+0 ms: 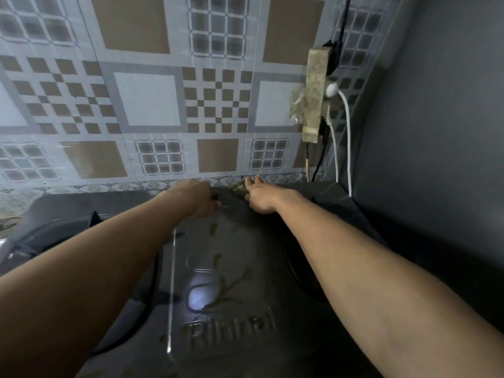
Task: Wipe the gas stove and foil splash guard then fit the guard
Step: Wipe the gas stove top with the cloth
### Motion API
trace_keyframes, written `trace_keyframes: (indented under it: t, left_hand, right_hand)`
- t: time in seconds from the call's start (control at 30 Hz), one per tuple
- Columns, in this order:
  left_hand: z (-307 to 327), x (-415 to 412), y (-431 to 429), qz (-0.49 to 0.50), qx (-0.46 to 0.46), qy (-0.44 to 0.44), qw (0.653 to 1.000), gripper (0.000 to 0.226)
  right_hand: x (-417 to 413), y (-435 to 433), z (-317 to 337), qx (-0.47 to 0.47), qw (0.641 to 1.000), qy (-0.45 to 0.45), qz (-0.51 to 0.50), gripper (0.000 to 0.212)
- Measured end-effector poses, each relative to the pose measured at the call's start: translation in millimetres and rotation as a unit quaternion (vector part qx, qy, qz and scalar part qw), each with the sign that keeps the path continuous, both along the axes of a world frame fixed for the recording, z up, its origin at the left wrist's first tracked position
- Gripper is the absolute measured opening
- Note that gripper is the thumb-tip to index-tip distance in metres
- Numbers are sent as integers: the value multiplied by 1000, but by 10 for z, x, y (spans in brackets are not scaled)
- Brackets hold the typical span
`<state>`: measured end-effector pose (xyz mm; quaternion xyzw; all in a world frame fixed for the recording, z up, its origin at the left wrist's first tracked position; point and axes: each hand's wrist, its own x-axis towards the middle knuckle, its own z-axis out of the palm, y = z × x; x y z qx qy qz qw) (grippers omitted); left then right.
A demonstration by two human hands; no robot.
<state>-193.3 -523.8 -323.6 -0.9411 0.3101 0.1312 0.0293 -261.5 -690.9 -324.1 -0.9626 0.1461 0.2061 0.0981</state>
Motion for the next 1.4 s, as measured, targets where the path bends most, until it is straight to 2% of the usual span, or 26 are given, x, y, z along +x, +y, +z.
trace_keyframes:
  t: [0.27,0.53,0.87,1.4]
  left_hand:
    - [-47,-108,-344,32,-48,7,998,40]
    - [-78,-210,-545,-1,-50,-14,999,40]
    - [-109,-380,-910,-17,-70,-19,997,45]
    - [-143,-370,-936,-15,-79,-13,997,44]
  right_hand:
    - [25,-460,-15,15,1000,-5,18,63]
    - [-69,-1007,-37,7,999,2,31,59]
    - [-183,-1425,-63,46,999,-8,2,61]
    - [-523,-1804,-188,17,996,-45,-77,64]
